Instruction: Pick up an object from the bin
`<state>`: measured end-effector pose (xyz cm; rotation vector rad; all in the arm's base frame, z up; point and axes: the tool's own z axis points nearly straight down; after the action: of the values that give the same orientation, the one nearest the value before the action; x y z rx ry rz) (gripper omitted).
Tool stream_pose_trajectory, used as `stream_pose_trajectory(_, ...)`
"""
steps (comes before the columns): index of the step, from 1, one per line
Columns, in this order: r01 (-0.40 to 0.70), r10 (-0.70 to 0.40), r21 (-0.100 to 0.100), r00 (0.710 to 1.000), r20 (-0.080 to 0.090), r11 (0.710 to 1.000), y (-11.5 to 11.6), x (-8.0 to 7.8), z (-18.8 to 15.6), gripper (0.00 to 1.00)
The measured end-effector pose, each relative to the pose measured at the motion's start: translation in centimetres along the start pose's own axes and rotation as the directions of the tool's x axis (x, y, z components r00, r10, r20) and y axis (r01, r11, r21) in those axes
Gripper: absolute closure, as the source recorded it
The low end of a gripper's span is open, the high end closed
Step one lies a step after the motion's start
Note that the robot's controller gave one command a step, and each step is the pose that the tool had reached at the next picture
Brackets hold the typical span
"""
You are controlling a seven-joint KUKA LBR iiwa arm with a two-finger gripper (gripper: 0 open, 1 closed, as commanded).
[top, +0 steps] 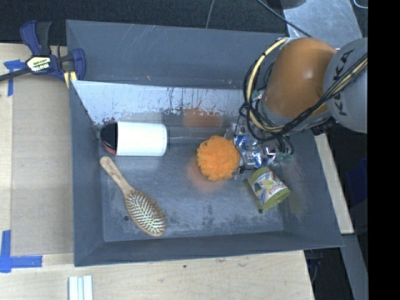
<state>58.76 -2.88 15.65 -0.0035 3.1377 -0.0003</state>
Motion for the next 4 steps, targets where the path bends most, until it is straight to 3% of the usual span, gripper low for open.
stream_pose_trajectory(1,0.28,-0.28,0.001,0.96,0.002,0.96,0.2,2.1,3.1,0.0)
stream_pose_trajectory(2,0.497,-0.497,0.005,0.868,0.008,0.868,-1.6,4.3,-0.8,0.0)
stream_pose_trajectory(3,0.524,-0.524,0.004,0.851,0.011,0.852,2.7,2.7,2.2,0.0)
stream_pose_trajectory(4,0.477,-0.477,0.01,0.879,0.016,0.879,-4.6,0.0,2.2,0.0)
